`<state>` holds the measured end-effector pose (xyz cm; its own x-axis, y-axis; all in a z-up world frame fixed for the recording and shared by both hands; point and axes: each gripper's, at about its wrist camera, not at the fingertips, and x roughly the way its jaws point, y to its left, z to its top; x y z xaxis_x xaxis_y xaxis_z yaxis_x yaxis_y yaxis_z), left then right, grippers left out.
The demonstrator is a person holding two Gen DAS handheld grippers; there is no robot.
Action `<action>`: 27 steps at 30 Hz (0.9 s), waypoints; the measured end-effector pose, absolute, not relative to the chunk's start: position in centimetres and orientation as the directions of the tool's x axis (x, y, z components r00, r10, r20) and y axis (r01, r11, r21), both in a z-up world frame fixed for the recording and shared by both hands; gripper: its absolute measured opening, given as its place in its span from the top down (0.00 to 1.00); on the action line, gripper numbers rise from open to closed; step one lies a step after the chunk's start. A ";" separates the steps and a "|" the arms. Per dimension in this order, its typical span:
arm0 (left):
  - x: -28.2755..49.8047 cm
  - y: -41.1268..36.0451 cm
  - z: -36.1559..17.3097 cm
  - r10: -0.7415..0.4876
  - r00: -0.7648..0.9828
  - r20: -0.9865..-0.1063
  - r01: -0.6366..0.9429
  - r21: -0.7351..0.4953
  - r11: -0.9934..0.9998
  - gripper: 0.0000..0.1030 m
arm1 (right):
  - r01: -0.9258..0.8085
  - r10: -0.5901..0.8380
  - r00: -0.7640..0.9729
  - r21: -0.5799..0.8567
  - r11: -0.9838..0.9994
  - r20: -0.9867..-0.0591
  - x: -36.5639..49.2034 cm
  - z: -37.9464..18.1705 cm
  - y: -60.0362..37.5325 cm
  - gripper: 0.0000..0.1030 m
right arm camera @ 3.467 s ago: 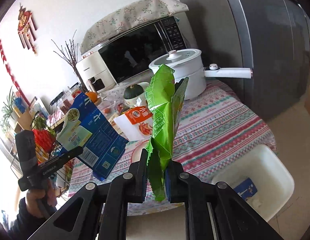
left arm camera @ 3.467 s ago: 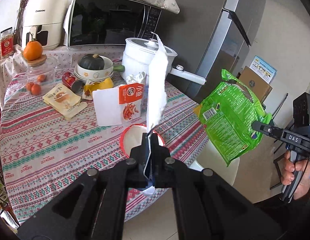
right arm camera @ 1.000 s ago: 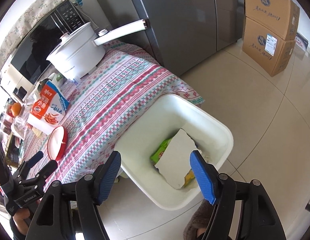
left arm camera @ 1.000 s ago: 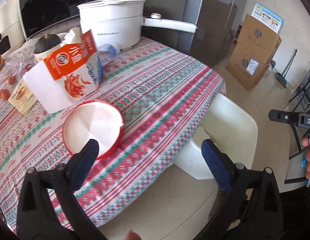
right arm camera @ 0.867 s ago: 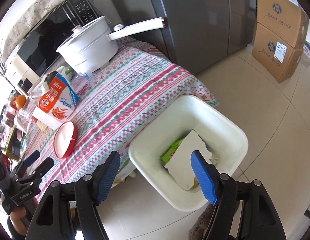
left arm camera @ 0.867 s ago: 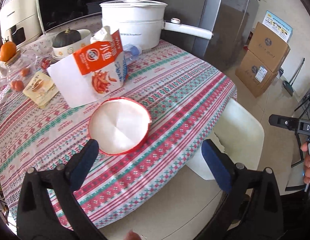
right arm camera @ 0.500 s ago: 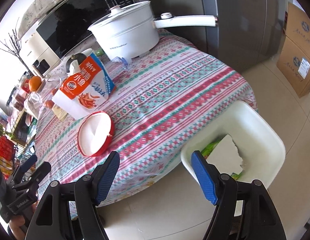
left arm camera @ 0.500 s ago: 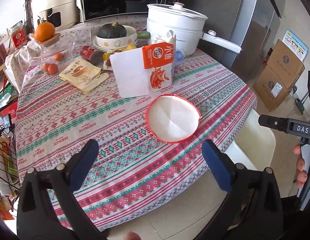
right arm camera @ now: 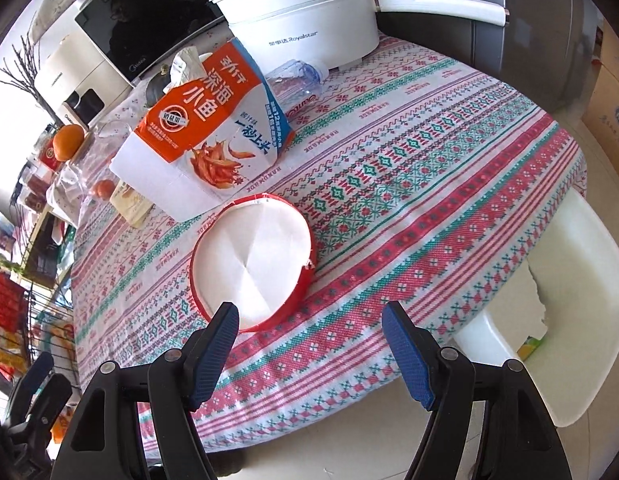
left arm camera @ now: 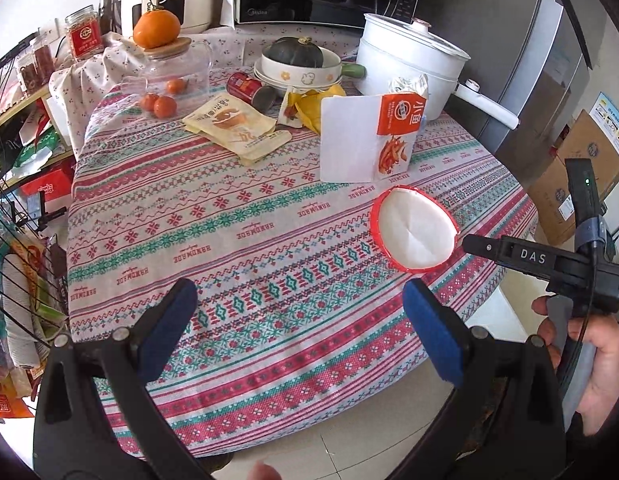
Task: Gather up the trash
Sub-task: 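Move the right tool to the red-rimmed paper plate and grasp its rim, then grasp the crumpled white tissue with the left tool while the right tool holds the plate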
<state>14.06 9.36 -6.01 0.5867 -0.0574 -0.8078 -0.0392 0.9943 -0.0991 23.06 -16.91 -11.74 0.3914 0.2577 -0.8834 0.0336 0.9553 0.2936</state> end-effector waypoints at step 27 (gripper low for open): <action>14.4 9.9 -6.6 -0.036 0.573 -0.819 -0.049 -0.079 0.996 0.01 | 0.024 0.166 0.413 0.193 0.981 -0.895 24.5 -14.3 -14.6 0.96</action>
